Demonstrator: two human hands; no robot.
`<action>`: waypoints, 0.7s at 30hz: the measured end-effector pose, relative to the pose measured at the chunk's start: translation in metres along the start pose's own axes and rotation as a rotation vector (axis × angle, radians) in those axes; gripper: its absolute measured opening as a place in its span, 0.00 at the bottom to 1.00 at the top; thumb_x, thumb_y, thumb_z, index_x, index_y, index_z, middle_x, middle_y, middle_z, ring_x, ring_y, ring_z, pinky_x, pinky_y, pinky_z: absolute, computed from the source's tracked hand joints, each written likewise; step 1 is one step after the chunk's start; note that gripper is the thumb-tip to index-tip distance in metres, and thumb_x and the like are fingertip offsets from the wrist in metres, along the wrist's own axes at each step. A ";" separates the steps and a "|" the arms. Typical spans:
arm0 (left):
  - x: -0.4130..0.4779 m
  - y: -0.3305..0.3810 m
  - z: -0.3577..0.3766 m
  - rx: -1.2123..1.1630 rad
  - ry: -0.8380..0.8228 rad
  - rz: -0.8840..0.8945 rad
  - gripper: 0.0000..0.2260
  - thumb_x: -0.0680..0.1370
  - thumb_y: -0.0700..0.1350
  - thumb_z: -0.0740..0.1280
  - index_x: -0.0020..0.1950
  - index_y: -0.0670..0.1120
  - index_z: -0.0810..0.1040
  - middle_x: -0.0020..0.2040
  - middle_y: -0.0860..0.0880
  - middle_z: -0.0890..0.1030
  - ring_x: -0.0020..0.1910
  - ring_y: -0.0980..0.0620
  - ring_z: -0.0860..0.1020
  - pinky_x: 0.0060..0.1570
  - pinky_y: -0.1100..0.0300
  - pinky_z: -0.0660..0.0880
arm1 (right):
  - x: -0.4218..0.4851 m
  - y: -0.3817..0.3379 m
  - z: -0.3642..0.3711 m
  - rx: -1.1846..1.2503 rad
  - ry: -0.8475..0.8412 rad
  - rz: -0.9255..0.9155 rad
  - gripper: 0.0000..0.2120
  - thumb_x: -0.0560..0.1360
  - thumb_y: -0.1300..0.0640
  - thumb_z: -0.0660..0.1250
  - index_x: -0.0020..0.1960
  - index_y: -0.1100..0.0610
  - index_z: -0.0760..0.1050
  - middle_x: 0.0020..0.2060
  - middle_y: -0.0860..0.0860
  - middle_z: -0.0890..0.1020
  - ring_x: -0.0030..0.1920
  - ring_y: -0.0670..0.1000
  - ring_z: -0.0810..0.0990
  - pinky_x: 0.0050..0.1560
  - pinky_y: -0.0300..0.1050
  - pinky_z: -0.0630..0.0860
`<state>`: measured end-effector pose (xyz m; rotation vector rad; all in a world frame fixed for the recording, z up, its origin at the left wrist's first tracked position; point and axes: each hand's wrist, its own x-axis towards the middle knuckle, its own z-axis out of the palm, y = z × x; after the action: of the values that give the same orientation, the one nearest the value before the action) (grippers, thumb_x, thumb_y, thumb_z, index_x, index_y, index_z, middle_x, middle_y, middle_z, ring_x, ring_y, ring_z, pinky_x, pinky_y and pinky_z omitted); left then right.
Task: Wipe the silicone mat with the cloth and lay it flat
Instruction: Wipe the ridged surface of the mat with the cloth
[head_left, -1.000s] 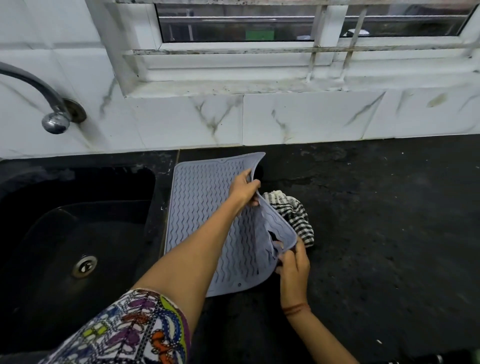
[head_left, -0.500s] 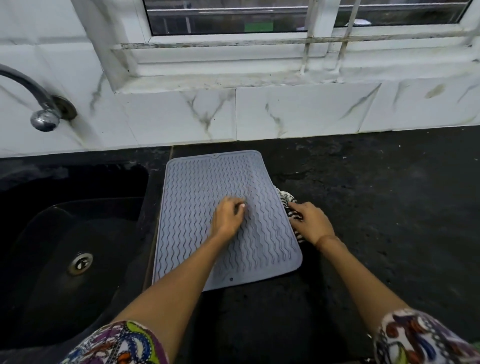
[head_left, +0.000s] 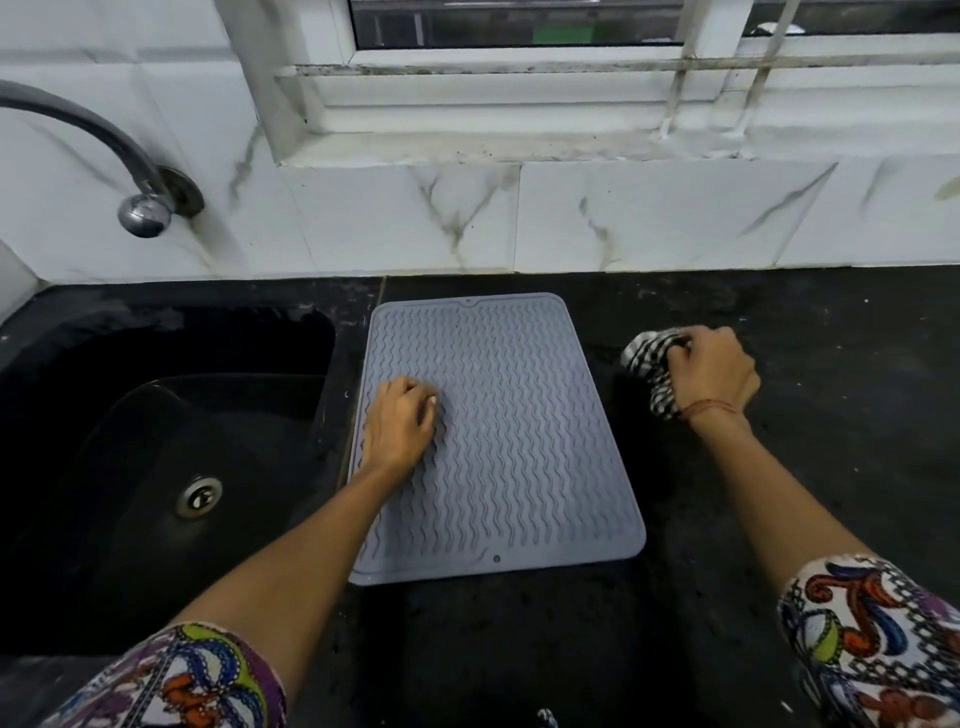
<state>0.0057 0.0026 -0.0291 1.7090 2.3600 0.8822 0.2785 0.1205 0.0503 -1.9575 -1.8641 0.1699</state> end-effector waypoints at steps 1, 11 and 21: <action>0.004 -0.007 -0.004 0.009 0.003 -0.010 0.09 0.76 0.40 0.62 0.52 0.37 0.78 0.50 0.38 0.78 0.51 0.39 0.73 0.49 0.48 0.71 | 0.005 -0.012 -0.001 0.018 0.019 -0.016 0.15 0.77 0.57 0.61 0.61 0.60 0.75 0.58 0.65 0.75 0.56 0.68 0.76 0.56 0.57 0.74; 0.058 -0.037 -0.017 0.097 -0.114 -0.057 0.10 0.77 0.39 0.59 0.53 0.35 0.74 0.56 0.36 0.74 0.54 0.37 0.73 0.50 0.45 0.72 | 0.018 -0.128 0.070 0.133 -0.331 -0.199 0.18 0.78 0.54 0.60 0.65 0.58 0.73 0.65 0.60 0.74 0.64 0.61 0.72 0.62 0.52 0.71; 0.077 -0.065 -0.001 -0.002 -0.111 -0.132 0.18 0.79 0.38 0.54 0.69 0.36 0.62 0.72 0.38 0.64 0.73 0.41 0.58 0.72 0.49 0.54 | 0.016 -0.160 0.145 -0.118 -0.384 -0.457 0.24 0.79 0.51 0.58 0.74 0.52 0.60 0.73 0.56 0.63 0.70 0.63 0.62 0.67 0.59 0.65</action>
<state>-0.0779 0.0582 -0.0413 1.5380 2.3657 0.7483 0.0778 0.1686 -0.0158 -1.5928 -2.5697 0.3179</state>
